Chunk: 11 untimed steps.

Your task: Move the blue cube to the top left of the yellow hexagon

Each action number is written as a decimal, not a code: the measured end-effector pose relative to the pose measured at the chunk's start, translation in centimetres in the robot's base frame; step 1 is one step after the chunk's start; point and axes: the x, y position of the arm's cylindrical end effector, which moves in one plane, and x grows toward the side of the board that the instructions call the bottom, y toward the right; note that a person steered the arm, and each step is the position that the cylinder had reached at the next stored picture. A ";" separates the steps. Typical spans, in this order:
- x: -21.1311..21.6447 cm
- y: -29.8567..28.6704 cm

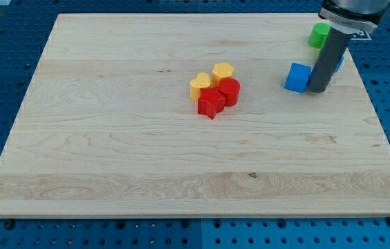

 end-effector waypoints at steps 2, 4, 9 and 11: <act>-2.1 -0.4; -2.9 -3.5; -4.8 -6.5; -5.9 -7.3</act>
